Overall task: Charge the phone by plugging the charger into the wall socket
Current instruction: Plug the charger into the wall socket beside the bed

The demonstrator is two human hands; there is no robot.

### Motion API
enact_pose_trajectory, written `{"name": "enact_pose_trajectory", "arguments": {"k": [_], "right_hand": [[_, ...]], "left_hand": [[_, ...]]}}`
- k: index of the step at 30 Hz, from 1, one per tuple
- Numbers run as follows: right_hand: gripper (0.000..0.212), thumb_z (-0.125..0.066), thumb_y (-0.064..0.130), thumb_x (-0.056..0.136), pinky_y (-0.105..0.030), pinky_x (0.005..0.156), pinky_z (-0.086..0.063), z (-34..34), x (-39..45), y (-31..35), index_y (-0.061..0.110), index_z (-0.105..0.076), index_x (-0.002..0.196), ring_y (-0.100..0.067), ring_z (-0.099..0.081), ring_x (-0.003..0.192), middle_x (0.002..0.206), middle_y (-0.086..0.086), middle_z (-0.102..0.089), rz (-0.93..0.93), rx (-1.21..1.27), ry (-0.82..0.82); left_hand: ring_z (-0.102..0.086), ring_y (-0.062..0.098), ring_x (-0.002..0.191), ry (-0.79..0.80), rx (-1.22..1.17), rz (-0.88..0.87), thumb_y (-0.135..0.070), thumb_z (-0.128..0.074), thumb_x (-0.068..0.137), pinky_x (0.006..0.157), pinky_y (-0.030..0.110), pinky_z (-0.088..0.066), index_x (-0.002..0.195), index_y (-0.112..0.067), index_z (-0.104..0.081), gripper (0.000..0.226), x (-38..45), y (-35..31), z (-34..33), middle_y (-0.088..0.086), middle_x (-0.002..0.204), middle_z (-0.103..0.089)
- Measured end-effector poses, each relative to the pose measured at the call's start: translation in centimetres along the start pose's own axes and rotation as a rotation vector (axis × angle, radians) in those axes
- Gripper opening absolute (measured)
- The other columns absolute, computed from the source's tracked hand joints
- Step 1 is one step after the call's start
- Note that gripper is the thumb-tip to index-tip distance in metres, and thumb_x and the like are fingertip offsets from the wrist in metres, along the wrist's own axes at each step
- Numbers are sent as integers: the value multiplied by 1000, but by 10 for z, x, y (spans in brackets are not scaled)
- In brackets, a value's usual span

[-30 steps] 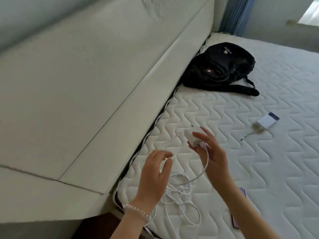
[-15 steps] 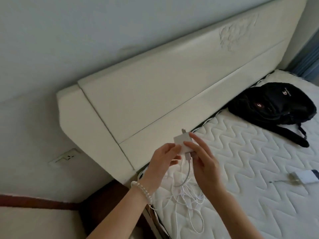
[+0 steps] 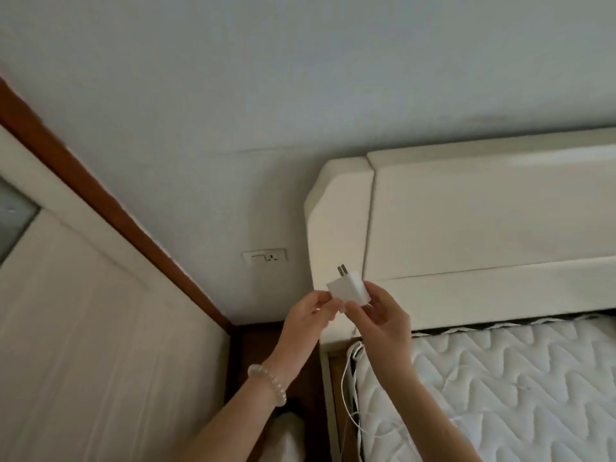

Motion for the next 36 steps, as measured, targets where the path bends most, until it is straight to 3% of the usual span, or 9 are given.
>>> {"name": "enact_pose_trajectory", "arguments": {"k": [3,6,11,17,21,24,29,32,36], "right_hand": [[30,-63,2,85,-28,76,-58,-51,11,-13,18,-59,109,-14,-69,91,102,-1,-68,-23,-14,129],[29,-63,6,87,-29,70,-59,-92,20,-33,16,-54,111,-15,-69,90,103,-4,-65,-69,-43,204],[29,-65,7,83,-31,73,-60,-141,48,-76,26,-54,102,-10,-69,81,93,2,-66,-133,-147,154],[35,-64,24,86,-21,68,-52,-174,98,-135,19,-57,121,-4,-60,84,90,13,-63,-150,-305,20],[40,-61,27,89,-18,64,-51,-187,130,-171,14,-55,126,-10,-62,80,99,1,-67,-123,-396,-37],[37,-57,23,92,-10,45,-41,-195,149,-195,11,-56,126,-7,-54,57,76,0,-63,-109,-484,-56],[37,-53,20,94,-6,46,-41,-210,165,-222,10,-52,129,-6,-55,56,68,0,-61,-89,-600,-26],[35,-51,19,94,-8,46,-37,-218,168,-231,6,-52,127,-6,-52,53,64,3,-55,-79,-658,-28],[42,-52,19,95,-26,61,-58,-225,165,-233,9,-46,135,-10,-62,63,81,-5,-67,-13,-654,-37]], "left_hand": [[-63,4,92,-134,31,-17,-34,-56,91,77,16,-49,101,-27,-63,14,8,7,52,-5,100,-67],[-58,4,100,-251,65,4,-37,-53,92,83,21,-46,105,-30,-60,16,17,21,100,-8,106,-64],[-56,3,101,-330,87,27,-35,-51,94,88,21,-45,110,-26,-60,21,50,44,153,-10,104,-62],[-56,-2,98,-294,187,17,-34,-49,94,77,12,-41,110,-20,-60,24,109,72,182,-10,104,-63],[-57,3,98,-288,284,-1,-27,-50,95,80,14,-43,105,-19,-62,18,146,95,198,-6,104,-63],[-58,5,97,-263,295,3,-27,-51,94,81,16,-44,104,-17,-62,18,164,112,202,-4,103,-63],[-56,-2,93,-235,303,27,-30,-51,93,75,11,-41,104,-18,-62,19,181,134,202,-6,101,-63],[-57,-1,92,-221,312,31,-29,-50,94,73,10,-41,102,-17,-63,19,187,145,201,-4,100,-64],[-58,0,92,-214,310,43,-32,-50,94,74,12,-40,102,-18,-63,20,190,155,202,-4,99,-64]]}}
Point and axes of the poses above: each hand's wrist, its own x-axis towards the middle knuckle, its own z-axis out of the back of the hand, y = z × x, the point moved 7 cm from there along x, towards the middle knuckle
